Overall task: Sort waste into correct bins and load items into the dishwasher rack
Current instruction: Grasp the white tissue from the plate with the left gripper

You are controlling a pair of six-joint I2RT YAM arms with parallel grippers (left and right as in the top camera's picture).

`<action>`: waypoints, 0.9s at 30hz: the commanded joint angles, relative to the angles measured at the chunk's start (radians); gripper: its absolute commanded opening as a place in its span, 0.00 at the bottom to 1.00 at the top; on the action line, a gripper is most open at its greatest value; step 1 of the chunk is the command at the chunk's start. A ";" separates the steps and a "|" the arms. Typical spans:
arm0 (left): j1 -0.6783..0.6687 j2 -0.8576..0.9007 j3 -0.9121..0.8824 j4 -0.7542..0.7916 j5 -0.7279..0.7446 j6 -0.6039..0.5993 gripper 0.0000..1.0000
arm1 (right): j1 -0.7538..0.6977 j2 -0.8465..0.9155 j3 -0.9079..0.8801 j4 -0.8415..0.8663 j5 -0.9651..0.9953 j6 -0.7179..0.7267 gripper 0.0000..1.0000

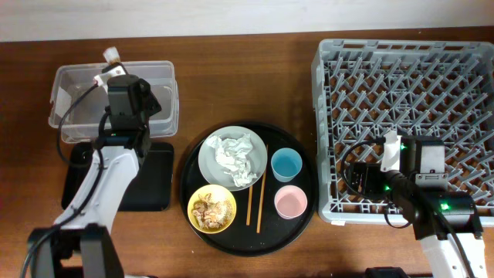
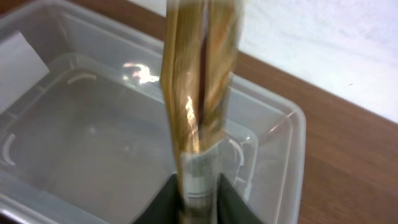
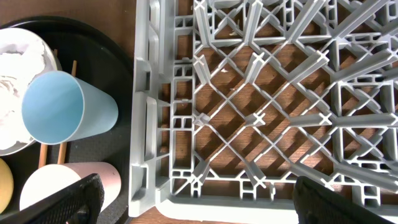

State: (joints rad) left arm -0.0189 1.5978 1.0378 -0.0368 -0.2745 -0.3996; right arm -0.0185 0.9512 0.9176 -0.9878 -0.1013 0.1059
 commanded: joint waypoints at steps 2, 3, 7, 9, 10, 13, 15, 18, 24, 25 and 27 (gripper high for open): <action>0.007 0.033 0.013 0.037 -0.005 0.012 0.34 | 0.005 -0.002 0.021 0.003 0.005 0.000 0.98; 0.007 0.019 0.014 0.037 0.019 0.034 0.36 | 0.005 -0.002 0.021 0.003 0.005 0.000 0.99; -0.015 -0.077 0.014 -0.090 0.200 0.073 0.40 | 0.005 -0.002 0.021 0.003 0.005 0.000 0.98; -0.102 -0.111 0.014 -0.251 0.283 0.072 0.44 | 0.005 -0.002 0.021 0.004 0.005 0.000 0.98; -0.169 -0.103 0.014 -0.340 0.286 0.072 0.48 | 0.005 -0.002 0.021 0.003 0.005 0.000 0.98; -0.295 -0.043 0.010 -0.423 0.286 0.072 0.52 | 0.005 -0.002 0.021 0.003 0.005 0.000 0.98; -0.365 0.026 0.010 -0.436 0.286 0.072 0.54 | 0.005 -0.002 0.021 0.001 0.005 0.000 0.98; -0.424 0.121 0.010 -0.439 0.286 0.072 0.54 | 0.005 -0.002 0.021 -0.002 0.005 0.000 0.98; -0.442 0.223 0.011 -0.439 0.267 0.072 0.08 | 0.005 -0.002 0.021 -0.004 0.005 0.000 0.98; -0.442 0.221 0.013 -0.439 0.267 0.073 0.00 | 0.005 -0.002 0.021 -0.004 0.005 0.000 0.98; -0.438 0.205 0.047 -0.483 0.256 0.073 0.01 | 0.005 -0.002 0.021 -0.004 0.005 0.000 0.98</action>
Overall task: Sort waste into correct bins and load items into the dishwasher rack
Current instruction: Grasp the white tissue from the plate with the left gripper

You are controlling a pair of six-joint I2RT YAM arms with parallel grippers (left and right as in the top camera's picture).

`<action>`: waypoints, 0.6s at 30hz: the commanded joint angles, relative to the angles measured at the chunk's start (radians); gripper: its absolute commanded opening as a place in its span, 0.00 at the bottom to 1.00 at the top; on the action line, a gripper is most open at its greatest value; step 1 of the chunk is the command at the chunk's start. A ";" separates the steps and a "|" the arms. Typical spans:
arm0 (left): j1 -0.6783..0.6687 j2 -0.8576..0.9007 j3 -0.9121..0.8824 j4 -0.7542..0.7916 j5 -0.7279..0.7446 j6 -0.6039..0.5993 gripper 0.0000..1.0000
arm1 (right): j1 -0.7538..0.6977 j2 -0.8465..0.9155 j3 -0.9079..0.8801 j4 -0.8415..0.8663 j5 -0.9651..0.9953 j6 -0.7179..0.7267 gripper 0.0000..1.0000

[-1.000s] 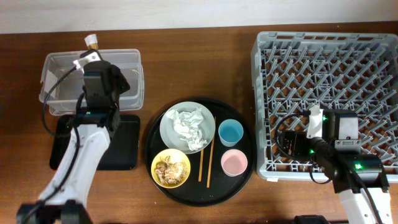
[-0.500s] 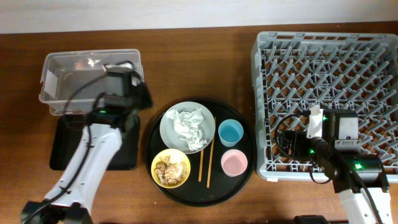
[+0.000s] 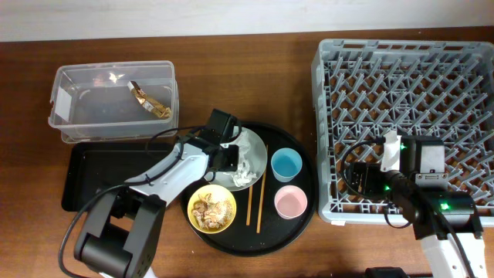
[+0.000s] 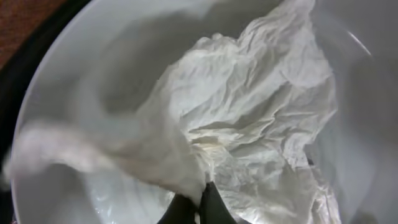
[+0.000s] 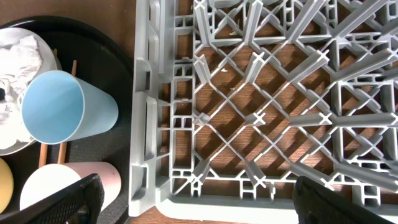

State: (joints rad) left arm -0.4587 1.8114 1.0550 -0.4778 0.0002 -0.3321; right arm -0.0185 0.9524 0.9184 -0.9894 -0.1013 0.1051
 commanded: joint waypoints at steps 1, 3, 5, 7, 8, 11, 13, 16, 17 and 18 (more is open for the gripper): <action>0.010 -0.027 0.054 -0.080 -0.054 0.005 0.00 | 0.005 -0.003 0.021 -0.002 0.005 0.001 0.98; 0.040 -0.083 0.127 -0.175 -0.122 0.006 0.01 | 0.005 -0.003 0.021 -0.002 0.005 0.001 0.98; 0.074 -0.140 0.193 -0.221 -0.125 0.006 0.01 | 0.005 -0.003 0.021 -0.002 0.005 0.001 0.98; 0.120 -0.216 0.242 -0.217 -0.163 0.016 0.00 | 0.005 -0.003 0.021 -0.002 0.005 0.001 0.98; 0.144 -0.237 0.247 -0.204 -0.199 0.016 0.01 | 0.005 -0.003 0.021 -0.002 0.005 0.001 0.98; 0.252 -0.264 0.248 -0.124 -0.302 0.016 0.00 | 0.005 -0.003 0.021 -0.002 0.005 0.001 0.98; 0.320 -0.255 0.248 -0.085 -0.312 0.016 0.01 | 0.005 -0.003 0.021 -0.002 0.005 0.001 0.98; 0.399 -0.212 0.248 -0.026 -0.311 0.016 0.01 | 0.005 -0.003 0.021 -0.002 0.005 0.001 0.98; 0.418 -0.183 0.248 -0.008 -0.311 0.016 0.04 | 0.005 -0.003 0.021 -0.002 0.005 0.001 0.98; 0.433 -0.152 0.248 0.009 -0.311 0.016 0.24 | 0.005 -0.003 0.021 -0.002 0.005 0.001 0.98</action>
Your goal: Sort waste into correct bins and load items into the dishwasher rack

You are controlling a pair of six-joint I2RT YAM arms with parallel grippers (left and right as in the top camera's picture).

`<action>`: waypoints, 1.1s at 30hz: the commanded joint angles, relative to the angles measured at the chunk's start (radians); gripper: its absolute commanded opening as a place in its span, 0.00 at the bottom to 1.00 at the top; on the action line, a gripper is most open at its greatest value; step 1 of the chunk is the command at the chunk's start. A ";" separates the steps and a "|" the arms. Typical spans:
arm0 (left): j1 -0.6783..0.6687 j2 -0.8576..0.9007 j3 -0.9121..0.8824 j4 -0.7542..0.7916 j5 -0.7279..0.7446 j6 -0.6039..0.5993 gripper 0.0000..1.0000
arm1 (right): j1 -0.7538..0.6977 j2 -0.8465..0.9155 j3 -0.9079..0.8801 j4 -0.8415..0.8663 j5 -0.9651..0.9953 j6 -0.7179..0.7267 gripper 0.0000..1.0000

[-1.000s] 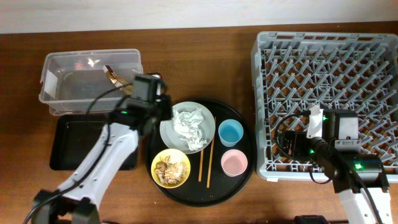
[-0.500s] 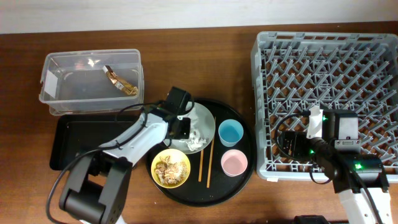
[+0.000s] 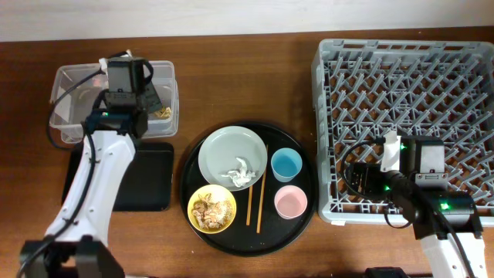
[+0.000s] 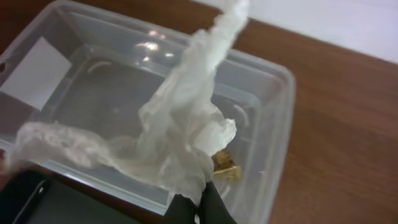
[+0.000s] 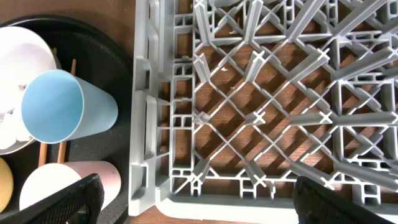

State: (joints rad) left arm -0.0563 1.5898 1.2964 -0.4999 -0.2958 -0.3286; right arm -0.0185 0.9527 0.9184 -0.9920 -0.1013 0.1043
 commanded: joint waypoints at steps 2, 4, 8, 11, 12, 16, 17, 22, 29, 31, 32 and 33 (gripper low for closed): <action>0.034 0.080 0.006 0.045 -0.016 0.013 0.42 | 0.005 -0.003 0.021 0.000 0.005 0.002 0.98; 0.033 0.066 0.021 0.058 -0.014 0.013 0.53 | 0.005 -0.003 0.021 0.001 0.005 0.002 0.98; 0.008 -0.012 0.037 -0.065 0.197 0.013 0.54 | 0.005 -0.003 0.021 0.001 0.005 0.002 0.98; -0.097 -0.008 0.025 -0.234 0.388 0.013 0.54 | 0.005 -0.003 0.021 0.000 0.005 0.002 0.98; -0.135 -0.002 0.024 -0.270 0.386 0.013 0.54 | 0.005 -0.003 0.021 -0.001 0.005 0.002 0.98; -0.346 0.089 0.010 -0.341 0.384 0.013 0.54 | 0.005 -0.003 0.021 -0.004 0.005 0.002 0.98; -0.388 0.124 0.010 -0.355 0.382 0.013 0.54 | 0.005 -0.003 0.021 -0.005 0.005 0.002 0.98; -0.521 0.267 0.010 -0.432 0.381 0.013 0.54 | 0.005 -0.003 0.021 -0.007 0.005 0.002 0.98; -0.554 0.338 0.010 -0.433 0.280 0.013 0.00 | 0.005 -0.003 0.021 -0.007 0.005 0.002 0.98; -0.542 0.327 0.023 -0.441 0.265 0.013 0.00 | 0.005 -0.003 0.021 -0.008 0.005 0.002 0.98; -0.521 0.309 0.042 -0.453 0.252 0.012 0.00 | 0.005 -0.003 0.021 -0.008 0.005 0.002 0.98; -0.482 0.282 0.080 -0.472 0.230 0.013 0.00 | 0.005 -0.003 0.021 -0.008 0.005 0.002 0.98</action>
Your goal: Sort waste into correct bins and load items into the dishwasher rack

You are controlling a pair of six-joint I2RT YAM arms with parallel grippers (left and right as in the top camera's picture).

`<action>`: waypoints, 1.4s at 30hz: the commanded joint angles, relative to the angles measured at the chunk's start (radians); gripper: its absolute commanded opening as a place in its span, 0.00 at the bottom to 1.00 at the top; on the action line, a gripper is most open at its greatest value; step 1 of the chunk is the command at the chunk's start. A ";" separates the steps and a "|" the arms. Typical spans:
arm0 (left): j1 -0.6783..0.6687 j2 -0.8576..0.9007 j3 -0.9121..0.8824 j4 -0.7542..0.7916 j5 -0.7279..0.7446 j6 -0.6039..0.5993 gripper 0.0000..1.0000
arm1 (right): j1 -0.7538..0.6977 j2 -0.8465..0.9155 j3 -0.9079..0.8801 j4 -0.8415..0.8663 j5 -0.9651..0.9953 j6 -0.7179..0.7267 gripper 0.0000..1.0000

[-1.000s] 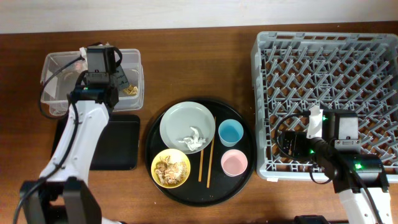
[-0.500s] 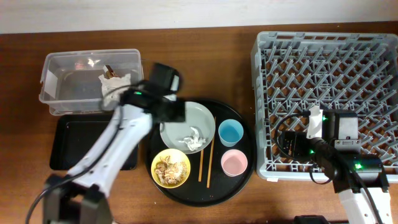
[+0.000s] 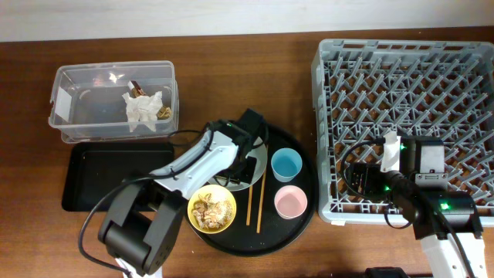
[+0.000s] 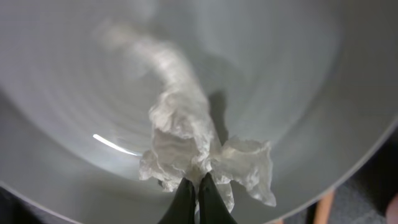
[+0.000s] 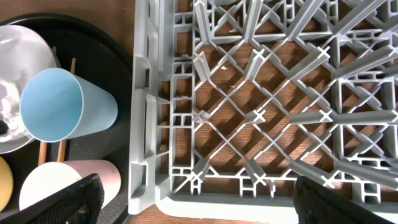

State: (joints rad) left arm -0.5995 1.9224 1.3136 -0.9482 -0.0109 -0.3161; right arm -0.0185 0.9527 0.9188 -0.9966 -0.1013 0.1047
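Note:
My left gripper (image 4: 198,182) is low over the grey plate (image 4: 93,74) on the round black tray (image 3: 302,220). It is shut on a small scrap of white tissue (image 4: 186,134) that lies on the plate. In the overhead view the left arm covers most of the plate. The clear bin (image 3: 73,116) at the back left holds a crumpled tissue (image 3: 141,108) and a gold wrapper (image 3: 164,113). My right gripper (image 5: 196,205) stands open over the front left corner of the grey dishwasher rack (image 3: 405,116), with nothing between its fingers.
On the round tray stand a blue cup (image 3: 286,164), a pink cup (image 3: 290,201), a yellow bowl of food scraps (image 3: 211,208) and a pair of chopsticks (image 3: 256,202). A flat black bin (image 3: 100,177) lies in front of the clear bin.
My left gripper was above the clear bin with a large tissue in it. That tissue now lies in the bin, and the gripper is shut on the small scrap on the plate.
My left gripper first held a gold wrapper over the clear bin. Then the wrapper lay in the bin and the gripper pinched the tissue on the plate. Then it held the tissue over the bin, a scrap staying on the plate. Now it grips that scrap. The right arm stayed still.

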 commanded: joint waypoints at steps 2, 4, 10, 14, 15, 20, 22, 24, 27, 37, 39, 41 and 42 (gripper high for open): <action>0.125 -0.095 0.112 -0.035 -0.086 0.000 0.00 | 0.005 -0.003 0.020 -0.003 0.005 0.001 0.98; 0.225 -0.162 0.169 -0.030 -0.176 0.000 0.00 | 0.005 -0.003 0.020 -0.003 0.005 0.001 0.98; 0.513 -0.198 0.219 0.218 -0.315 -0.001 0.00 | 0.005 -0.003 0.020 -0.002 0.005 0.001 0.98; 0.580 -0.140 0.219 0.259 -0.315 0.000 0.42 | 0.005 -0.003 0.020 -0.002 0.005 0.001 0.98; 0.586 -0.138 0.219 0.258 -0.315 0.000 0.54 | 0.005 -0.003 0.020 -0.002 0.005 0.001 0.98; 0.587 -0.212 0.229 0.255 -0.277 0.081 0.71 | 0.005 -0.003 0.020 -0.002 0.005 0.001 0.98; 0.587 -0.261 0.229 0.212 -0.145 0.111 0.78 | 0.005 -0.003 0.020 -0.003 0.005 0.001 0.98; 0.587 -0.309 0.229 0.114 0.041 0.112 0.99 | 0.005 -0.003 0.020 -0.003 0.005 0.001 0.98; 0.587 -0.322 0.229 0.056 0.117 0.108 0.99 | 0.005 -0.003 0.020 -0.003 0.005 0.001 0.98; 0.253 -0.263 0.225 0.026 0.275 0.109 0.94 | 0.005 -0.003 0.020 -0.003 0.005 0.001 0.98; 0.162 -0.203 0.225 0.026 0.272 0.109 0.94 | 0.005 -0.003 0.020 -0.003 0.005 0.001 0.98; 0.095 -0.142 0.225 0.023 0.266 0.108 0.94 | 0.005 -0.003 0.020 -0.005 0.005 0.001 0.98; 0.069 -0.116 0.225 0.023 0.267 0.097 0.94 | 0.005 -0.003 0.020 -0.006 0.005 0.001 0.98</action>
State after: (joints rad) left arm -0.4702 1.7420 1.5337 -0.9211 0.2581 -0.2226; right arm -0.0185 0.9527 0.9192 -0.9993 -0.1013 0.1047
